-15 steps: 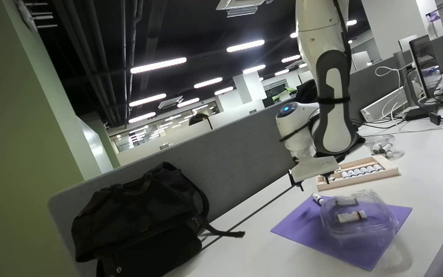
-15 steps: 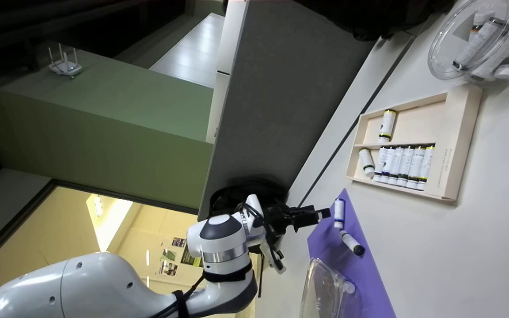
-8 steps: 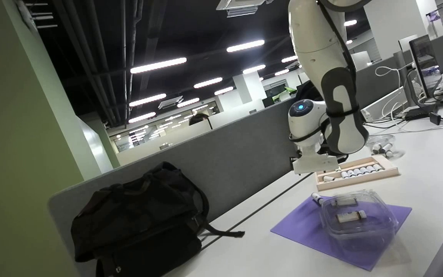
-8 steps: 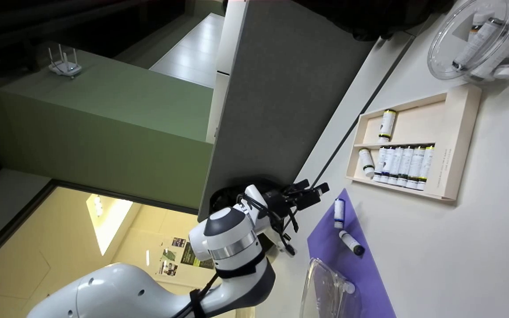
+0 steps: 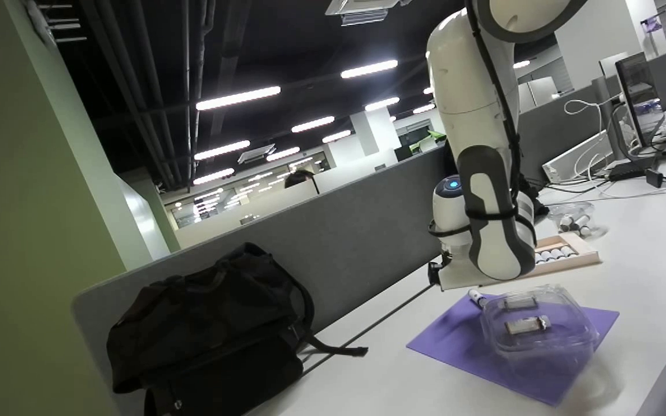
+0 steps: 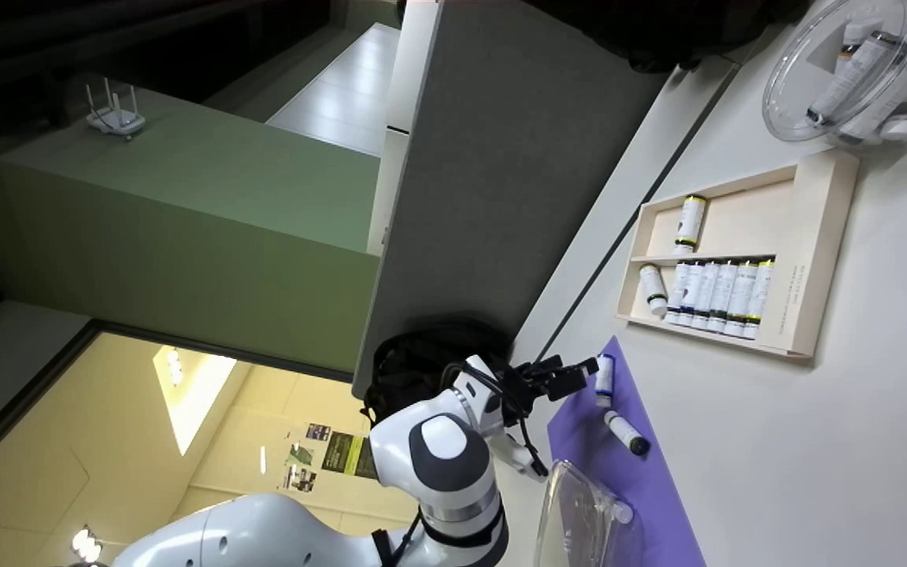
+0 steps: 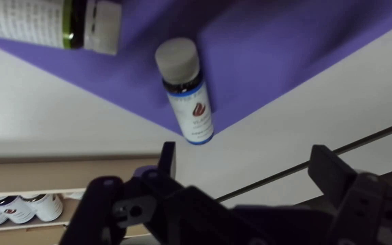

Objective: Pick one bottle from the table and put it on the tray

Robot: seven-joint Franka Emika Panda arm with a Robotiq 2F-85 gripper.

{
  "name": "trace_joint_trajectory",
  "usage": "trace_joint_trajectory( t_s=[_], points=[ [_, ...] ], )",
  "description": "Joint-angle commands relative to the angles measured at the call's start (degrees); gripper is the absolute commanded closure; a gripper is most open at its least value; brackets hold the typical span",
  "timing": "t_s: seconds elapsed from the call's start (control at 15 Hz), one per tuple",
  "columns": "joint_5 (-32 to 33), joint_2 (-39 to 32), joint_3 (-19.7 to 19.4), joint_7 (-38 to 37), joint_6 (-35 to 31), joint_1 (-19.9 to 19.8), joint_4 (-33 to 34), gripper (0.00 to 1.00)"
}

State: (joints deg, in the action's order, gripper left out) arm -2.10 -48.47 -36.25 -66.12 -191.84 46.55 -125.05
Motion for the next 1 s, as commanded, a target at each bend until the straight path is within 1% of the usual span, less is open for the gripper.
trace_joint_trajectory(
  t_s=[0.0, 0.13, 0.33, 0.47, 0.6, 0.67, 0.8, 0.93],
  points=[
    [-4.73, 4.08, 9.02, 11.66, 1.70, -7.67, 1.03, 0.00],
    [-7.81, 5.04, 12.70, 17.35, 2.21, -11.02, 1.45, 0.00],
    [-10.71, 7.10, 18.84, 24.62, 3.99, -17.07, 1.79, 0.00],
    [-12.58, 8.07, 21.27, 28.17, 5.53, -19.66, 1.84, 0.00],
    [-14.25, 9.02, 22.60, 30.78, 6.94, -21.17, 1.48, 0.00],
    [-15.13, 9.38, 22.61, 31.60, 8.12, -21.28, 1.29, 0.00],
    [-16.50, 9.46, 20.84, 32.06, 10.66, -19.92, 1.19, 0.00],
    [-16.66, 9.27, 20.88, 32.24, 11.97, -20.37, 1.53, 0.00]
  ],
)
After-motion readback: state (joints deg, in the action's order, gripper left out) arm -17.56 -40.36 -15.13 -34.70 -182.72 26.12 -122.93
